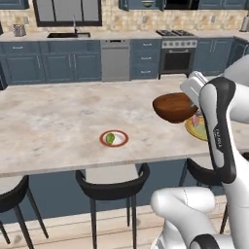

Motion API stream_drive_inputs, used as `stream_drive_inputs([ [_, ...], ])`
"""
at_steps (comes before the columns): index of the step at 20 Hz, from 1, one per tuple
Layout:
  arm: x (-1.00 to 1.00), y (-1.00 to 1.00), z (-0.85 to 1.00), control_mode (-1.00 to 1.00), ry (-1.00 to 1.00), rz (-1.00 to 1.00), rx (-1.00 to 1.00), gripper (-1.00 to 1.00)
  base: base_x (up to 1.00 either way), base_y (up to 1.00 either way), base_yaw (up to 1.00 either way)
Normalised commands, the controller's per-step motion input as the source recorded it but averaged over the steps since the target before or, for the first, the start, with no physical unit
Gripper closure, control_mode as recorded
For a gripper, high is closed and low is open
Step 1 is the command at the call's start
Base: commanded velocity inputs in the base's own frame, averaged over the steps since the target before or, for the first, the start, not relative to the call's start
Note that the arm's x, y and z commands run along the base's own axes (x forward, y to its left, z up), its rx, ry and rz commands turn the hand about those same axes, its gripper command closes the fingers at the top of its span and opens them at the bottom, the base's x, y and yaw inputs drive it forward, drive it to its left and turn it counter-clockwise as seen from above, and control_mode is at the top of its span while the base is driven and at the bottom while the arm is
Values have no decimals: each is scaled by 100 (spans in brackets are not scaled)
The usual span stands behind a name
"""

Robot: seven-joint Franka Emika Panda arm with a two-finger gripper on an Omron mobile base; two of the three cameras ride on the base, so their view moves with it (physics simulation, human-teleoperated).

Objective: Take the smaller bowl and place it next to the appetizer plate on the dining counter , and place the larger bowl next to the plate with cooked food.

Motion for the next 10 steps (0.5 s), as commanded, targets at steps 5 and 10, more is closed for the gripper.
stream_drive_inputs([
  [5, 0, 0, 0, 100, 0, 0, 0, 100, 100, 0, 14],
  [10, 0, 0, 0, 100, 0, 0, 0, 100, 90, 47, 0],
])
